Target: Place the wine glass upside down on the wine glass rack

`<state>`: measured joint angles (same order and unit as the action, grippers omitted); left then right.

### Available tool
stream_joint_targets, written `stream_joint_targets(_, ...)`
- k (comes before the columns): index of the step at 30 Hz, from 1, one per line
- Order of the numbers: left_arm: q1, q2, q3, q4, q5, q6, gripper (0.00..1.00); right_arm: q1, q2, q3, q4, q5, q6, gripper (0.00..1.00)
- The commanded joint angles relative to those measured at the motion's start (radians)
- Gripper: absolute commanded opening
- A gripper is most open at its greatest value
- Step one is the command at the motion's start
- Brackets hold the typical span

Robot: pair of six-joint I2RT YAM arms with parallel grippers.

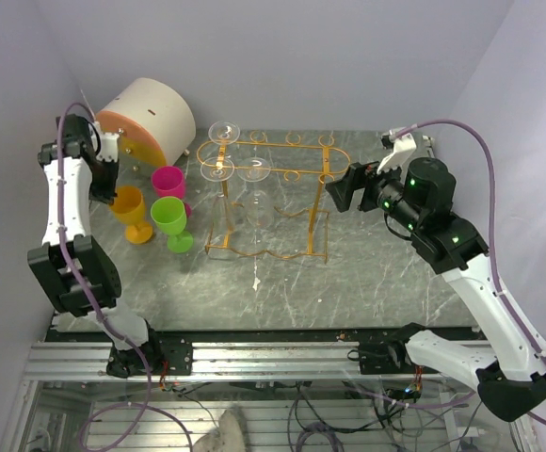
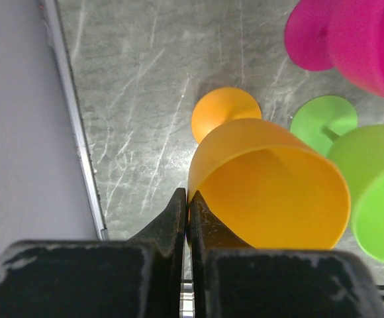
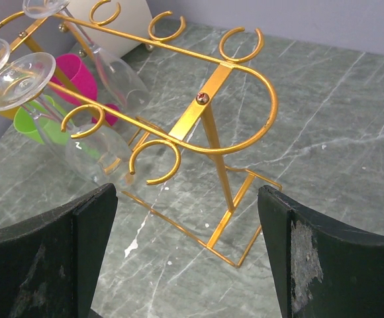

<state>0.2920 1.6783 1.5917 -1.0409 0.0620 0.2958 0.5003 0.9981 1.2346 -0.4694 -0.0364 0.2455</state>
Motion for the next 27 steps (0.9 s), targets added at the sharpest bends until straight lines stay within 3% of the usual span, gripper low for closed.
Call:
stream_joint_targets(1,0.008,-0.156,0.149,-0.110,0.055,0.020,0.07,-0.002,-0.009,0.052,0.003,-0.012,-0.015,0.87)
stream_joint_targets(10,0.008,-0.293,0.514,-0.363,0.109,0.107,0.07,-0.002,0.026,0.191,0.046,-0.182,0.100,0.87)
stream_joint_targets(14,0.008,-0.385,0.610,-0.270,0.226,0.082,0.07,-0.003,0.091,0.259,0.135,-0.289,0.230,0.86)
stream_joint_targets(17,0.009,-0.492,0.552,0.016,0.327,-0.030,0.07,-0.003,0.161,0.247,0.295,-0.419,0.419,0.81)
stream_joint_targets(21,0.007,-0.757,0.103,0.746,0.428,-0.258,0.07,-0.003,0.284,0.184,0.643,-0.633,0.790,0.71)
stream_joint_targets(23,0.008,-0.816,-0.065,1.024,0.452,-0.346,0.07,0.002,0.342,0.129,0.880,-0.695,1.006,0.69)
stream_joint_targets(25,0.007,-0.805,-0.106,1.120,0.459,-0.405,0.07,0.028,0.391,0.106,1.046,-0.694,1.170,0.69)
stream_joint_targets(27,0.009,-0.807,-0.188,1.257,0.461,-0.450,0.07,0.065,0.430,0.141,1.072,-0.656,1.199,0.70)
